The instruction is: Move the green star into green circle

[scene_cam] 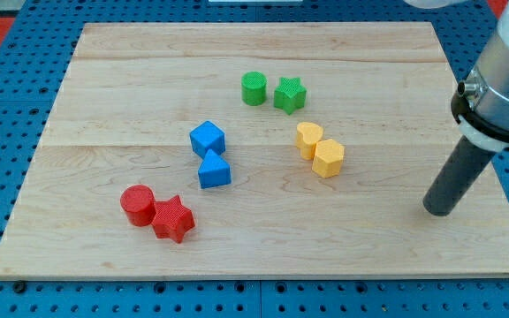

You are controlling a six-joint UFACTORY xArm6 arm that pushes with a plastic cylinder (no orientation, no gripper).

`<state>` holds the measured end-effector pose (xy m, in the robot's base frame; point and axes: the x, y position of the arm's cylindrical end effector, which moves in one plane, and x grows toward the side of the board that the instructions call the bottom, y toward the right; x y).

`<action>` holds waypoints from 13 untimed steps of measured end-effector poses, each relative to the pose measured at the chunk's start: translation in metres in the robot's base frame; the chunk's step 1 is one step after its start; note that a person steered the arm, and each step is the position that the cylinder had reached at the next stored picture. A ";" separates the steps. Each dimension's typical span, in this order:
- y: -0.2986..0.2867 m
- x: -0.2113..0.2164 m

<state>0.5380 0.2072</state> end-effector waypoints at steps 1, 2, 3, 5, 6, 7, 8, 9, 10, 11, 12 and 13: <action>0.000 0.000; -0.001 -0.001; -0.006 -0.010; 0.000 -0.010; 0.009 -0.014; 0.004 -0.020; -0.003 -0.004; -0.004 0.025; -0.003 0.031; -0.009 0.017; -0.002 -0.045; -0.004 -0.125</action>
<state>0.4126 0.2029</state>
